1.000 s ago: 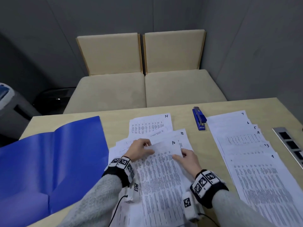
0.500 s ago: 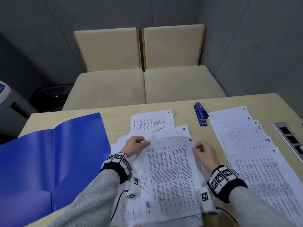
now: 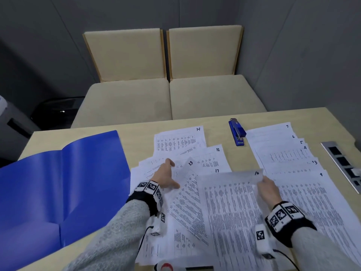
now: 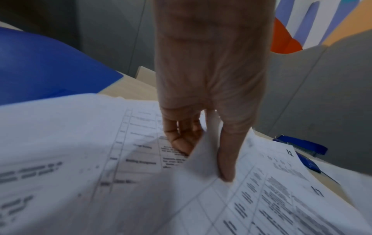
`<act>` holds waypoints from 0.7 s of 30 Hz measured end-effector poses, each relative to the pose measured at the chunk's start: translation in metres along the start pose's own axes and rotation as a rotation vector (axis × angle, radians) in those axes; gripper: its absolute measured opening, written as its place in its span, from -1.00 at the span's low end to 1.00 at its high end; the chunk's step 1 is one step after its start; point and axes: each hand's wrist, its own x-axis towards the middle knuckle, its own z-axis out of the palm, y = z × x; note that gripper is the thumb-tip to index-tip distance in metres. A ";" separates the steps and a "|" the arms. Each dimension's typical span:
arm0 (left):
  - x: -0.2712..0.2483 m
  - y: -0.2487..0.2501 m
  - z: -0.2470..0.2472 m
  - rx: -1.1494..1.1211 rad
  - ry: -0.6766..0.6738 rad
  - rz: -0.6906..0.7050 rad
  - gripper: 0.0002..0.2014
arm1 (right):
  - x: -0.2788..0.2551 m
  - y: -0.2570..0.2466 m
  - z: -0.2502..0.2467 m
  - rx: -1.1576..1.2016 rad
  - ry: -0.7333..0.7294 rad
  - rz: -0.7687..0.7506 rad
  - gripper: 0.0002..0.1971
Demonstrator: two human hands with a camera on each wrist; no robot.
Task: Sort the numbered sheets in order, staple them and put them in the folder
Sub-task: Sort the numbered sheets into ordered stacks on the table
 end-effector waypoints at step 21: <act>0.002 0.008 0.016 0.306 0.293 -0.128 -0.44 | -0.025 -0.002 0.025 -0.018 -0.170 -0.189 -0.84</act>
